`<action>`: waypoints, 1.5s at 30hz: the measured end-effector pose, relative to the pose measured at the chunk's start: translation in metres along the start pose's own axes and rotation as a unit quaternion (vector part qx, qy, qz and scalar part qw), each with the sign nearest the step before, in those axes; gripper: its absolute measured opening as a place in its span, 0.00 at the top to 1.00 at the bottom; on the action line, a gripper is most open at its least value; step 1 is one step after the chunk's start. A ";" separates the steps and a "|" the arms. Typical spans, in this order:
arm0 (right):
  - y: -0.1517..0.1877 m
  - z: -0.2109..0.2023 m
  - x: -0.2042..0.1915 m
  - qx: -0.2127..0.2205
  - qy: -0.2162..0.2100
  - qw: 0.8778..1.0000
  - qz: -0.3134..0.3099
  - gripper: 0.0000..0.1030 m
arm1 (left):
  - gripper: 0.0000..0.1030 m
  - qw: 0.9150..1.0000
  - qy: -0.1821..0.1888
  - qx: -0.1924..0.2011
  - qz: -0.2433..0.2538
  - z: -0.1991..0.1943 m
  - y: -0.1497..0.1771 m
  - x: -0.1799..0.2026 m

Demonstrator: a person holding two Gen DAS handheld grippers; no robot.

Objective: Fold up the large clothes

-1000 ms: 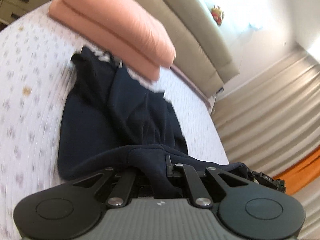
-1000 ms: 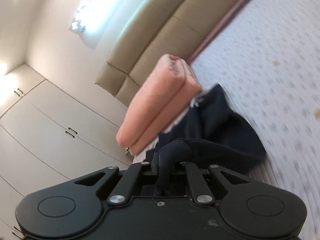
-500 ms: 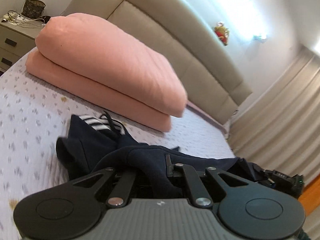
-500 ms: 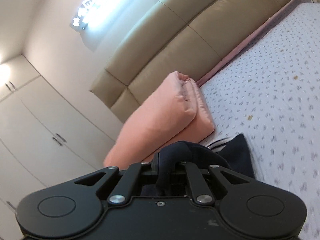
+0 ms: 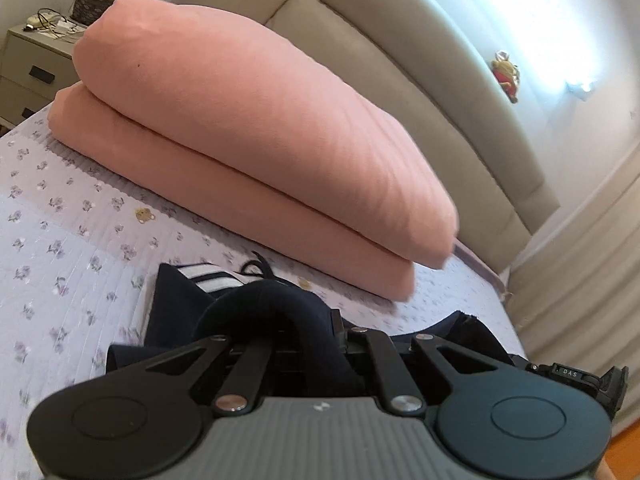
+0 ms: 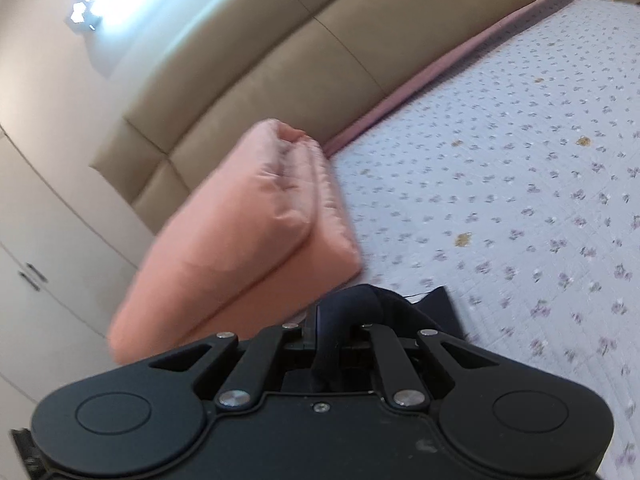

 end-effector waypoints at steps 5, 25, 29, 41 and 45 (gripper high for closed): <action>0.023 0.030 0.016 -0.025 0.035 0.998 -0.051 0.63 | 0.88 0.999 -0.031 -0.016 0.013 0.028 0.019 -0.022; 0.155 0.055 -0.060 -0.057 -0.041 0.925 -0.372 0.09 | 0.28 0.934 -0.020 -0.078 0.349 0.070 0.108 0.039; 0.133 0.087 -0.044 -0.040 -0.007 0.946 -0.320 0.00 | 0.00 0.931 -0.094 -0.004 0.353 0.106 0.082 0.014; 0.087 0.074 0.027 -0.015 0.047 0.967 -0.249 0.01 | 0.00 0.961 -0.143 0.010 0.235 0.099 0.039 -0.055; 0.074 0.046 0.011 -0.015 0.070 0.957 -0.280 0.01 | 0.08 0.971 -0.122 -0.006 0.207 0.072 0.019 -0.058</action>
Point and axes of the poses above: each gripper's, at about its wrist camera, not at the fingertips, and z roughly the way its jaws point, x to its right, y to its underside, the point moved 9 cm from there along z, roughly the way its jaws point, and after that the axes turned 13 degrees about x, right-handed, at the moved point
